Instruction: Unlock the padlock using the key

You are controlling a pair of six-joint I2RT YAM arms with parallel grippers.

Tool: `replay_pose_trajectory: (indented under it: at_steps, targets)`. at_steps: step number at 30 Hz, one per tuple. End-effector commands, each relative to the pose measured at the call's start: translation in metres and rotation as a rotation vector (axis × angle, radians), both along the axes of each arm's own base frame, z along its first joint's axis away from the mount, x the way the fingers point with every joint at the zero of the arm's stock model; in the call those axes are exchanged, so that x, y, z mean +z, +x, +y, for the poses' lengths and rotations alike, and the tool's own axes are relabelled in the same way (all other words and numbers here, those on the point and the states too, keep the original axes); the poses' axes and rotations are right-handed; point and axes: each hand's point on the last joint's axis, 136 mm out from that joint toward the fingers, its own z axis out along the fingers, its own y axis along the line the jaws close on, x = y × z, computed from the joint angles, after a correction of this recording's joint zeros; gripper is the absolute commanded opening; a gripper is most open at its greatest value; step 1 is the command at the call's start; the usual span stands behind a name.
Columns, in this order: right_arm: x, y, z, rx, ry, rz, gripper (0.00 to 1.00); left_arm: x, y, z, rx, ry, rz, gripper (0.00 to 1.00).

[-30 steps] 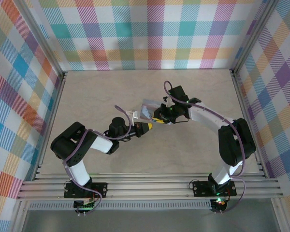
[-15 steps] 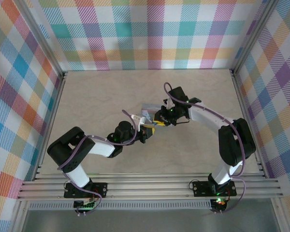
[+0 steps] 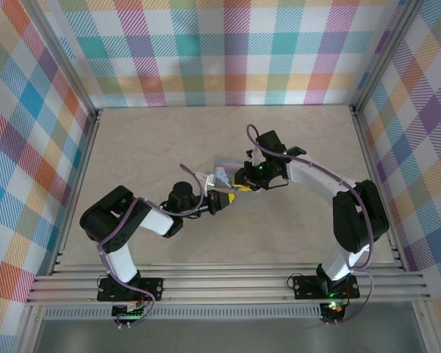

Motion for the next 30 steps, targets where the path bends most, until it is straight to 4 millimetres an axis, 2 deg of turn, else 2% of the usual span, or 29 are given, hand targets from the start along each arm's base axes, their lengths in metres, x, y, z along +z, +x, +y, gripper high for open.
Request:
replay_pose_trajectory:
  at_steps: [1, 9, 14, 22, 27, 30]
  targets:
    - [-0.005, -0.024, 0.001, 0.074, -0.029, 0.059, 0.0, 0.064, 0.016, -0.003, 0.001, -0.145, -0.166, 0.0]
    - [-0.012, -0.022, -0.004, 0.076, -0.08, 0.054, 0.0, 0.056, 0.021, 0.001, 0.024, -0.096, -0.126, 0.0]
    - [-0.013, -0.019, -0.005, 0.066, -0.106, 0.058, 0.0, 0.058, 0.024, 0.005, 0.089, -0.092, -0.162, 0.0]
    - [-0.011, -0.016, 0.0, 0.035, -0.095, 0.074, 0.0, 0.068, 0.011, -0.008, 0.154, -0.03, -0.283, 0.0]
    - [-0.012, -0.018, 0.003, 0.043, -0.077, 0.088, 0.0, 0.066, 0.011, -0.006, 0.183, 0.0, -0.316, 0.0]
    - [-0.015, -0.018, -0.002, 0.035, -0.111, 0.084, 0.0, 0.067, 0.009, -0.005, 0.184, 0.042, -0.335, 0.0]
